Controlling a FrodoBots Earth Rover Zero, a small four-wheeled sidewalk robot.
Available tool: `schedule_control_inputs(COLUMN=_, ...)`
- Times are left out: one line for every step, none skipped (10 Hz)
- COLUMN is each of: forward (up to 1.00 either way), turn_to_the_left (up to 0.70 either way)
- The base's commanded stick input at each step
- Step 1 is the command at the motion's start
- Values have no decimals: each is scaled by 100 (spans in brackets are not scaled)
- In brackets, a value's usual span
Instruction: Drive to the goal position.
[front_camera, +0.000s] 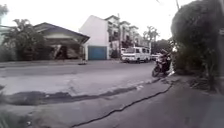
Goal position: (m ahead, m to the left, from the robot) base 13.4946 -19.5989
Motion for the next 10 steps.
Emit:
schedule_control_inputs(forward=30, turn_to_the_left=0)
schedule_control_inputs(forward=30, turn_to_the_left=0)
schedule_control_inputs(forward=30, turn_to_the_left=0)
schedule_control_inputs(forward=30, turn_to_the_left=0)
schedule_control_inputs(forward=30, turn_to_the_left=0)
schedule_control_inputs(forward=30, turn_to_the_left=0)
schedule_control_inputs(forward=30, turn_to_the_left=0)
schedule_control_inputs(forward=30, turn_to_the_left=0)
schedule_control_inputs(forward=30, turn_to_the_left=0)
schedule_control_inputs(forward=30, turn_to_the_left=0)
